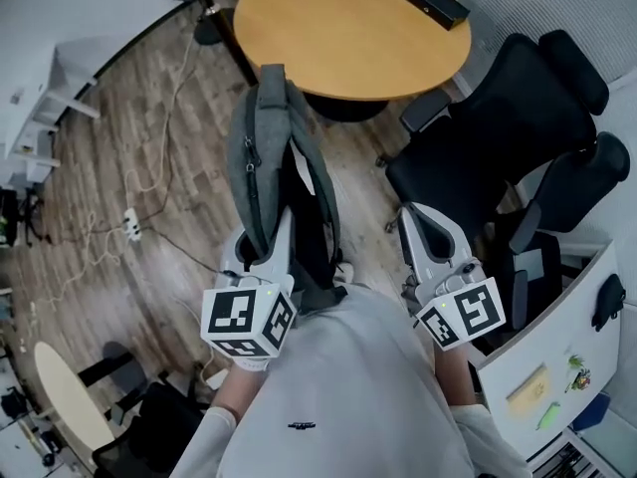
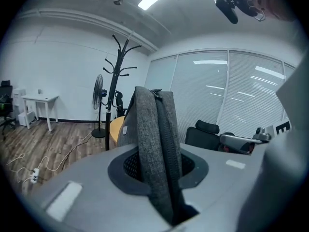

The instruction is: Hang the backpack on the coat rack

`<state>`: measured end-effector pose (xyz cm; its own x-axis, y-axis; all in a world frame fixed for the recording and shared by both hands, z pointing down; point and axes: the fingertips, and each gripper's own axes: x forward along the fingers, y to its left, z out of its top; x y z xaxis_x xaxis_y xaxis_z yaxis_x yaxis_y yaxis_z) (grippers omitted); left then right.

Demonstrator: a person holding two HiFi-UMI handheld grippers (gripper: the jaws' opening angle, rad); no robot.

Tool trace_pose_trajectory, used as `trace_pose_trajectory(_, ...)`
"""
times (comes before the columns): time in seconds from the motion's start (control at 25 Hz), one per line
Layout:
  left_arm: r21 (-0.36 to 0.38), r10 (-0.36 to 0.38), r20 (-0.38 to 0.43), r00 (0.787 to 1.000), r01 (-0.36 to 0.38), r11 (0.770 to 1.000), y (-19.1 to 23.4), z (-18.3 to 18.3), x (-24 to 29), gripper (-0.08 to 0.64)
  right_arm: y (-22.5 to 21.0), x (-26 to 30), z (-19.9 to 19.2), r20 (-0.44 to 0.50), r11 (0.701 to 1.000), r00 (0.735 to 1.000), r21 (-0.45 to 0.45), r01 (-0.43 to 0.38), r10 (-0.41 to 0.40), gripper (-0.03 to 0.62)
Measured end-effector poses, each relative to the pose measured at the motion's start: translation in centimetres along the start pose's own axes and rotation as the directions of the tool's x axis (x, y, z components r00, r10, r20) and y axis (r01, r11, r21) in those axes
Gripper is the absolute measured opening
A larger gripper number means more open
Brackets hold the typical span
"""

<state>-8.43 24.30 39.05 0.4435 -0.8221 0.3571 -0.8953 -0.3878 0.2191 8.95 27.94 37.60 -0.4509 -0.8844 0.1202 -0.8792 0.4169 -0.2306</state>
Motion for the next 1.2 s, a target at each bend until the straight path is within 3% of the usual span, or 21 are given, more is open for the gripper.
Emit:
trace_pose_trajectory(0.44, -0.020, 0.011, 0.001, 1.000, -0.011, 1.000, 2.7, 1.3, 3.8, 0.112, -3.0, 2.1, -0.2, -0.009, 0.998, 0.998, 0.026, 0.058, -0.058, -0.002)
trace_pose_trajectory(0.84, -0.054, -0.028, -0.002, 1.000, 0.028, 0.998, 6.7, 5.1, 10.9, 0.112, -5.2, 11.0, 2.5, -0.022, 0.995, 0.996, 0.033, 0.090, -0.089, -0.002)
trace_pose_trajectory(1.2, -0.079, -0.105, 0.042, 0.994, 0.108, 0.991, 10.0, 9.1, 16.0, 0.114, -5.2, 20.3, 5.4, -0.047, 0.993, 0.993, -0.046, 0.105, -0.107, -0.002)
